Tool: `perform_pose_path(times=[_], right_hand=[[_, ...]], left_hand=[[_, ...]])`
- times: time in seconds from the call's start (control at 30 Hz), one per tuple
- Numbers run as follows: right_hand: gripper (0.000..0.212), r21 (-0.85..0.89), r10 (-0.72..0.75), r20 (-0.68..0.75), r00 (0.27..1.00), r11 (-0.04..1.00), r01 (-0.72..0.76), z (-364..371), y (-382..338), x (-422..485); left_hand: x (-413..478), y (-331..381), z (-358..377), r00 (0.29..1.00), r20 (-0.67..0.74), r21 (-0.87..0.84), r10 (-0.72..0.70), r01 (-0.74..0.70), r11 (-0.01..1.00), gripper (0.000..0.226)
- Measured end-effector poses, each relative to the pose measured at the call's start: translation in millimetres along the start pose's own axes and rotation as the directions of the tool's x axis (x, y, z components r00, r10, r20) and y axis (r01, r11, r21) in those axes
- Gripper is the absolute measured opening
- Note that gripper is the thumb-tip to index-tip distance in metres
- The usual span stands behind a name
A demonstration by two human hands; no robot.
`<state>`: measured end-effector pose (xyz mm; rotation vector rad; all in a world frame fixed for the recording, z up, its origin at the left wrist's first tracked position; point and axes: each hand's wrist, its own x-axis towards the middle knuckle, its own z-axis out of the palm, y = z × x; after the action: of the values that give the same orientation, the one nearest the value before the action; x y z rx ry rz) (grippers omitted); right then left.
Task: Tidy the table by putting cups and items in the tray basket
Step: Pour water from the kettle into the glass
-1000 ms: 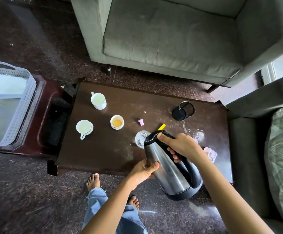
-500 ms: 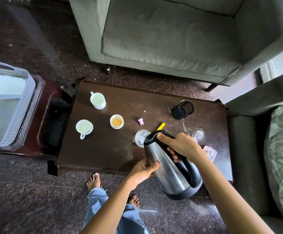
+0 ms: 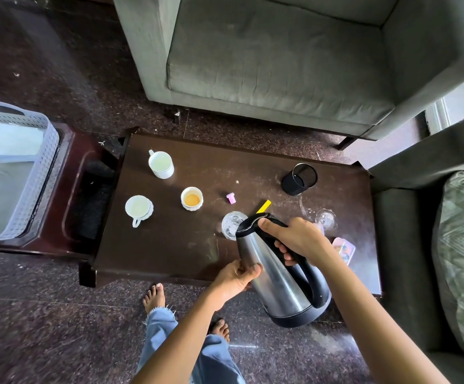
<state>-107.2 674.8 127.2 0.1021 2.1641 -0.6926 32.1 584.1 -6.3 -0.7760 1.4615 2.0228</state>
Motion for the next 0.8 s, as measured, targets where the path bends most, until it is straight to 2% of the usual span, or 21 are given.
perform_pose_path(times=[0.1, 0.23, 0.27, 0.37, 0.5, 0.8], right_hand=[[0.061, 0.013, 0.01, 0.001, 1.0, 1.0, -0.01, -0.2, 1.1, -0.5], [0.059, 0.03, 0.021, 0.005, 1.0, 0.999, -0.021, -1.4, 1.3, -2.3], [0.059, 0.034, 0.021, 0.006, 1.0, 0.999, -0.022, -1.5, 1.5, -2.6], [0.06, 0.031, 0.02, 0.006, 1.0, 0.999, -0.021, -1.3, 1.2, -2.8], [0.061, 0.027, 0.022, -0.001, 1.0, 0.999, -0.022, -0.6, 1.6, -3.1], [0.061, 0.031, 0.024, -0.004, 1.0, 0.999, -0.024, -2.5, 1.9, -3.6]], left_hand=[[-0.2, 0.5, 1.2, 1.0, 0.004, -0.008, 0.003, -0.003, 1.0, 0.068], [-1.0, 1.4, 2.8, 1.0, 0.021, -0.015, -0.013, 0.013, 1.0, 0.041], [-0.9, 1.0, 3.0, 1.0, 0.02, -0.018, -0.015, 0.015, 1.0, 0.04], [-0.2, -0.9, 2.7, 1.0, -0.004, 0.012, -0.006, 0.006, 1.0, 0.062], [3.5, -4.1, 0.7, 1.0, 0.002, 0.019, -0.004, 0.004, 1.0, 0.079], [3.7, -1.6, 0.1, 1.0, 0.016, 0.021, -0.016, 0.016, 1.0, 0.08]])
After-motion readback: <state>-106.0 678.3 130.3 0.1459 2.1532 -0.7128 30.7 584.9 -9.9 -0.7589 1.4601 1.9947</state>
